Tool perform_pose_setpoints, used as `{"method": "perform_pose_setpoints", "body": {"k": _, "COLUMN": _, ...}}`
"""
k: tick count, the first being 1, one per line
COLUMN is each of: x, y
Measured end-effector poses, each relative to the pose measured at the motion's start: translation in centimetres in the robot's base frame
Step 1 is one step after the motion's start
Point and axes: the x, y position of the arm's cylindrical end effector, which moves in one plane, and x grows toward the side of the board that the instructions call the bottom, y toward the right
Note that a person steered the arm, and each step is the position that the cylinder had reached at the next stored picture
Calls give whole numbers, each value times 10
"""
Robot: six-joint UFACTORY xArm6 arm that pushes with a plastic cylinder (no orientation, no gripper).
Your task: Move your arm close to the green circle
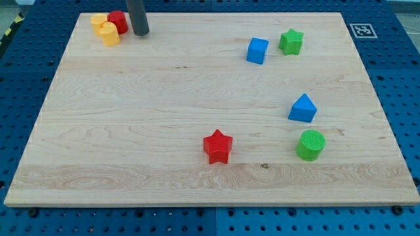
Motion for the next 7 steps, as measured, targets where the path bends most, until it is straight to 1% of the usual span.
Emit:
{"method": "perform_pose_setpoints", "body": {"k": 2, "x": 29, "y": 36}}
{"method": "perform_pose_setpoints", "body": {"k": 3, "x": 31, "y": 36}}
{"method": "perform_pose_setpoints", "body": {"k": 4, "x": 58, "y": 48}}
{"method": "perform_pose_setpoints", "body": {"k": 5, "x": 74, "y": 54}}
{"method": "perform_pose_setpoints", "body": {"k": 7, "x": 126, "y": 81}}
